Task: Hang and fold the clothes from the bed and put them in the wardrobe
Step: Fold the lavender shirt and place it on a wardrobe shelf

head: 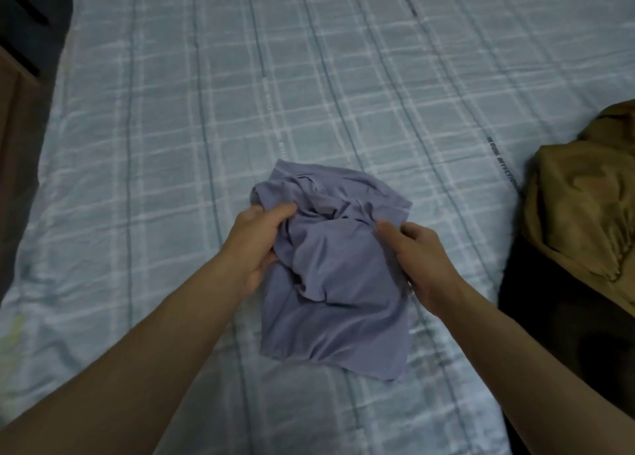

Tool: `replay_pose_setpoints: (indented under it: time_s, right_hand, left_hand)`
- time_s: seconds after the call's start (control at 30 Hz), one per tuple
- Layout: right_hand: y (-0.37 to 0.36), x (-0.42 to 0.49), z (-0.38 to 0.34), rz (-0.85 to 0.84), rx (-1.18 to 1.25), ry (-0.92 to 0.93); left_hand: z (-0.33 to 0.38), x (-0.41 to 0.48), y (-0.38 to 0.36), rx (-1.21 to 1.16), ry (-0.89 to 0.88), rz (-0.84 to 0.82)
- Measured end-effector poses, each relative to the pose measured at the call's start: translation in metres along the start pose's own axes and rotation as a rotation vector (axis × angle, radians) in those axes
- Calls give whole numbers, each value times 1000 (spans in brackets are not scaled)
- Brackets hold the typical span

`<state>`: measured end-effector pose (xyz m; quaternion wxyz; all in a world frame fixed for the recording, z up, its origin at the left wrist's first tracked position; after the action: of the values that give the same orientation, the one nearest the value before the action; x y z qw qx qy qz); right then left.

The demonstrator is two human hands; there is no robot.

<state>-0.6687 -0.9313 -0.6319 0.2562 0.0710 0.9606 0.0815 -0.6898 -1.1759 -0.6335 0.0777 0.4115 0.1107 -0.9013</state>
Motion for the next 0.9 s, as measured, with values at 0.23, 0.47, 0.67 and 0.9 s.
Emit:
replay_pose_setpoints:
  time_s: [0.23,0.47,0.67,0.9]
  right_hand:
    - [-1,10,4,-12,47,-121]
    - [-21,18,-25,-192,110,-9]
    - [1,37,-31,-74,164,137]
    - [-47,38,-48,-392,-810,658]
  left_hand:
    - [11,16,-7,-113,118,-48]
    - [41,33,-13,-21,-51,-5]
    - [63,-25,-12,-38,-269,-394]
    - [13,-34,9,285,-231,-429]
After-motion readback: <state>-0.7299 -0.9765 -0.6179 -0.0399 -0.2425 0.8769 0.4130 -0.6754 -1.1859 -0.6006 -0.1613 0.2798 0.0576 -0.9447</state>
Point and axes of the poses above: each hand's wrist, its own x-axis towards the middle knuckle, its own y-axis out of the back of the hand, z = x × y, the point moved 10 cm from there along x, towards the middle knuckle, and after that the axes turned 6 degrees about y, right-handed, at the moved point
